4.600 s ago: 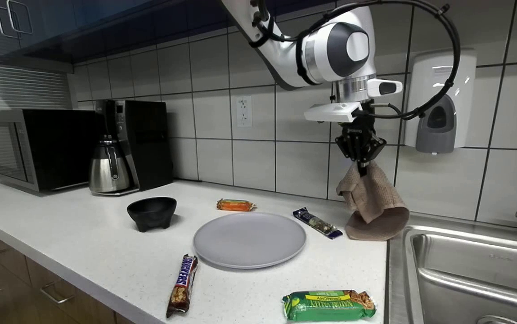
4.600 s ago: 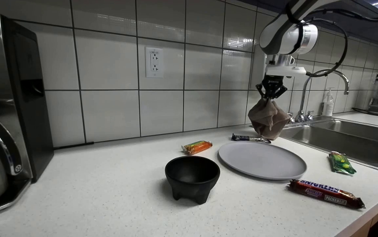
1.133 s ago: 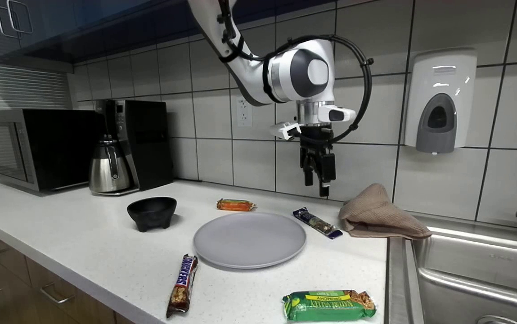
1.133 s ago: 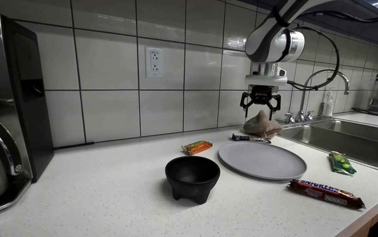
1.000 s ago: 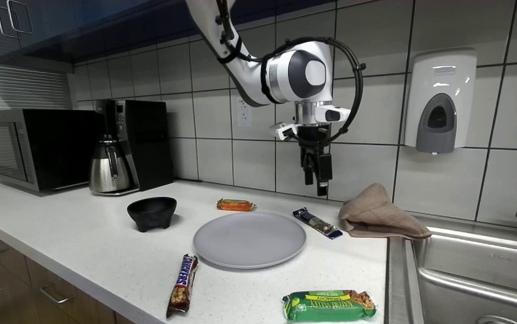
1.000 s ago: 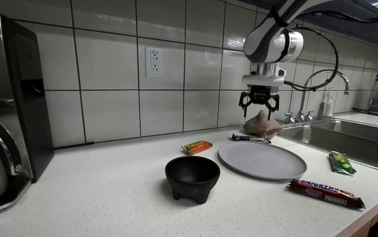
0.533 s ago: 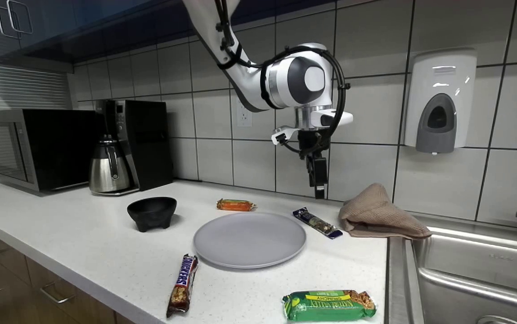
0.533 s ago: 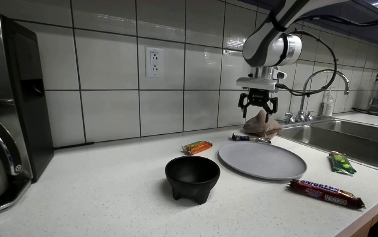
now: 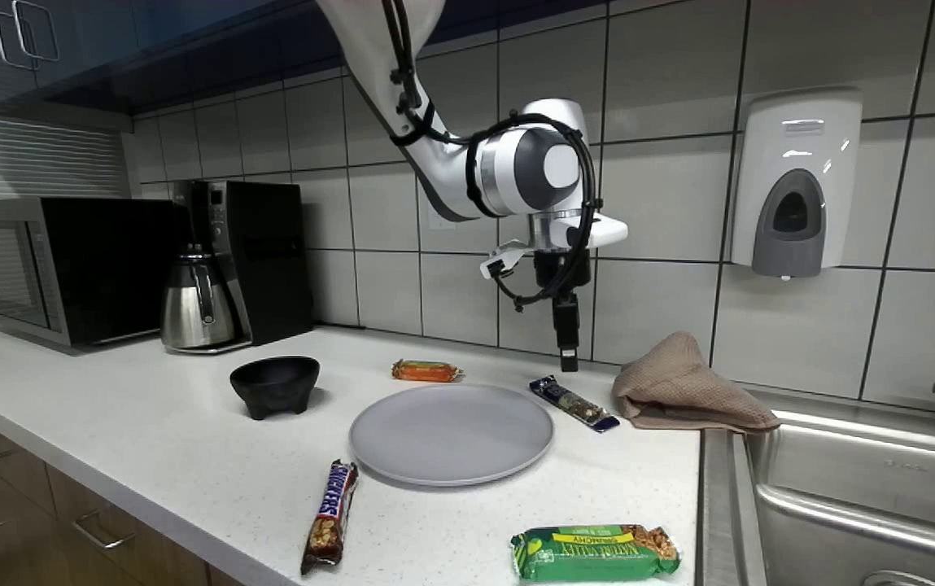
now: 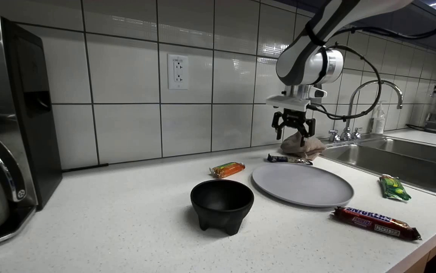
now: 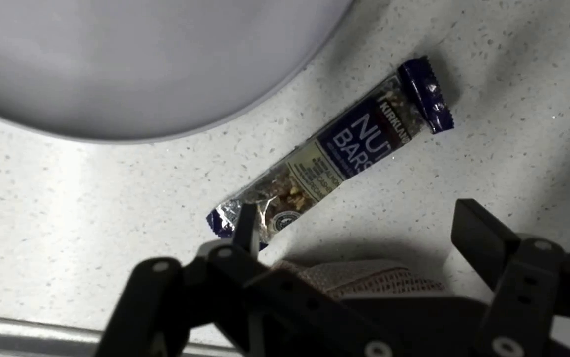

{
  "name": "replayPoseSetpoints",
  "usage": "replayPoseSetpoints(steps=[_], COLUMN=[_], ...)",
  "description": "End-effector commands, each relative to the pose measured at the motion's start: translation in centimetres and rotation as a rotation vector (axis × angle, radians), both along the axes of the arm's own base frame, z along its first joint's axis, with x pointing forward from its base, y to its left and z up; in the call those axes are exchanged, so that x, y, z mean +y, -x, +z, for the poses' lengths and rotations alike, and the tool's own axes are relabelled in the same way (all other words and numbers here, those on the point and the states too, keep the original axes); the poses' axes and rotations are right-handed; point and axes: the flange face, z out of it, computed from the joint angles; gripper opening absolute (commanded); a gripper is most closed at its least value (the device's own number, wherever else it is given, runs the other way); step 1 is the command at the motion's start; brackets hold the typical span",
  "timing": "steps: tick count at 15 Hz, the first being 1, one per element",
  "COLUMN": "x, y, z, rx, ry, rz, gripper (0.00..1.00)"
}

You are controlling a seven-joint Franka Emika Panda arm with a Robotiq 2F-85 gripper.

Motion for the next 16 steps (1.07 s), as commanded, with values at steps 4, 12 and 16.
replayPoseSetpoints(steps=[4,12,16], x=[0.4,0.0,0.0], y=[-0.8,-1.1,-1.3], z=[-1.8,-4.4,-5.0], rx=[-0.042,-0.056,-0.071], ry=[0.006,0.000,0.006], rz=[-0.110,-0.204,-0.236], gripper=[1.00,1.00,1.00])
